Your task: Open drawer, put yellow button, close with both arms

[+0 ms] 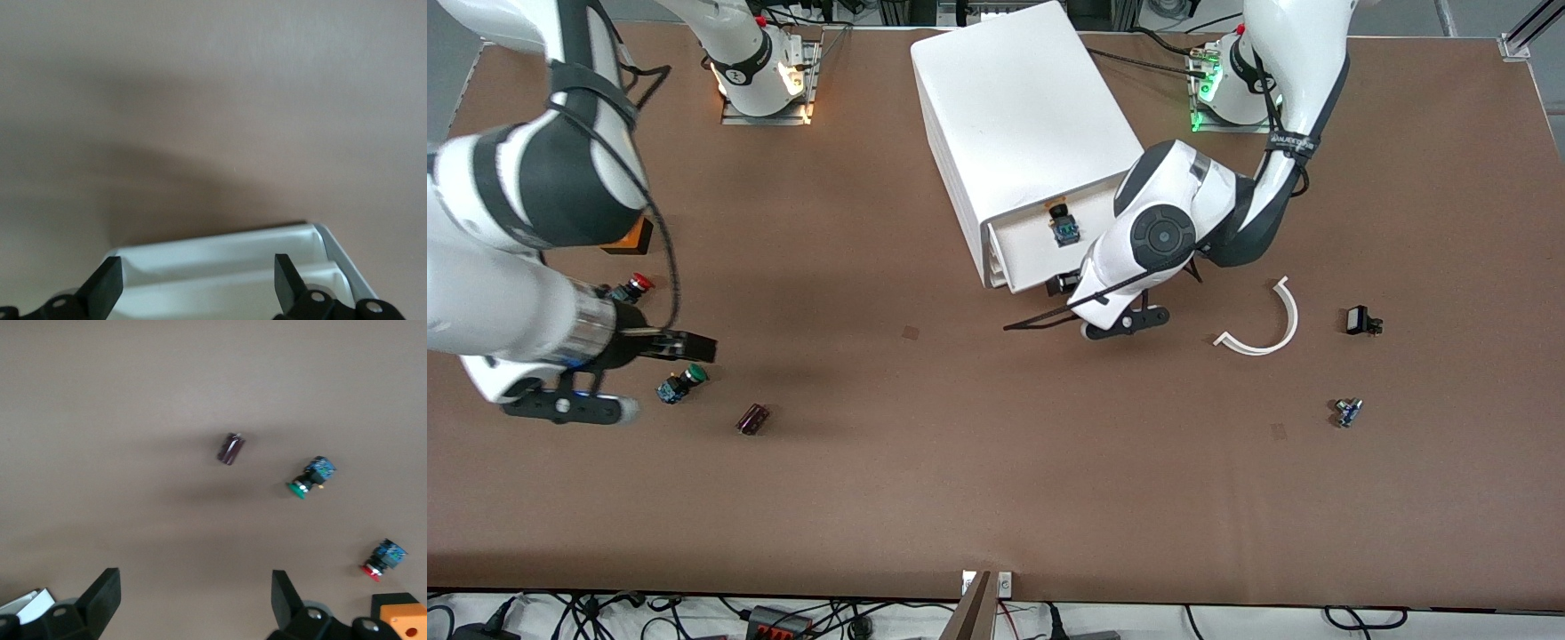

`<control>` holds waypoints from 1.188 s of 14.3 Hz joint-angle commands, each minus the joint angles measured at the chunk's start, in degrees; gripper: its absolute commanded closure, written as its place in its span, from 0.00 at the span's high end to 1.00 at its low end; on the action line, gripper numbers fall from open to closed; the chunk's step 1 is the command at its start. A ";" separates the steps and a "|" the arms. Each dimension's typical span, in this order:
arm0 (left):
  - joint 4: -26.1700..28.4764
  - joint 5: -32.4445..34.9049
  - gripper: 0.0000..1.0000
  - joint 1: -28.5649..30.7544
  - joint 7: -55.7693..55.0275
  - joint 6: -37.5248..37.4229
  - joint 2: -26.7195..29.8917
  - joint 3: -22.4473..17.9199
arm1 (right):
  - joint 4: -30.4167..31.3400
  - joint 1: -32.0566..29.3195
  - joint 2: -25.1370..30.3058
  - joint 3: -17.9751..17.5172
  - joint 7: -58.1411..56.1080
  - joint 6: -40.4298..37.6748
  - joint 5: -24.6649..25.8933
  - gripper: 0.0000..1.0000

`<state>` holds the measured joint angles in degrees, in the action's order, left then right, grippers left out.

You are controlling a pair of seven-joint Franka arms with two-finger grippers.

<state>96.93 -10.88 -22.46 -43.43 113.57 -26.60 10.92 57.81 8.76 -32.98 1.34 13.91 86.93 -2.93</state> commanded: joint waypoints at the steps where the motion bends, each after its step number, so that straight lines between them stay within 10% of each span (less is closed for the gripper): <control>1: 5.98 -2.21 1.00 0.57 -0.34 1.48 4.53 1.73 | 12.73 -3.38 10.80 -0.81 -2.57 5.25 0.55 1.00; 17: 9.15 -2.48 1.00 0.22 -1.83 1.13 7.00 6.39 | 28.91 -12.71 25.58 -0.99 -16.20 5.09 3.89 1.00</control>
<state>103.72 -12.37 -22.41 -44.83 114.37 -22.02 16.12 80.51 -3.22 -12.37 1.21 -3.17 91.18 0.38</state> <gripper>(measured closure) 0.000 0.000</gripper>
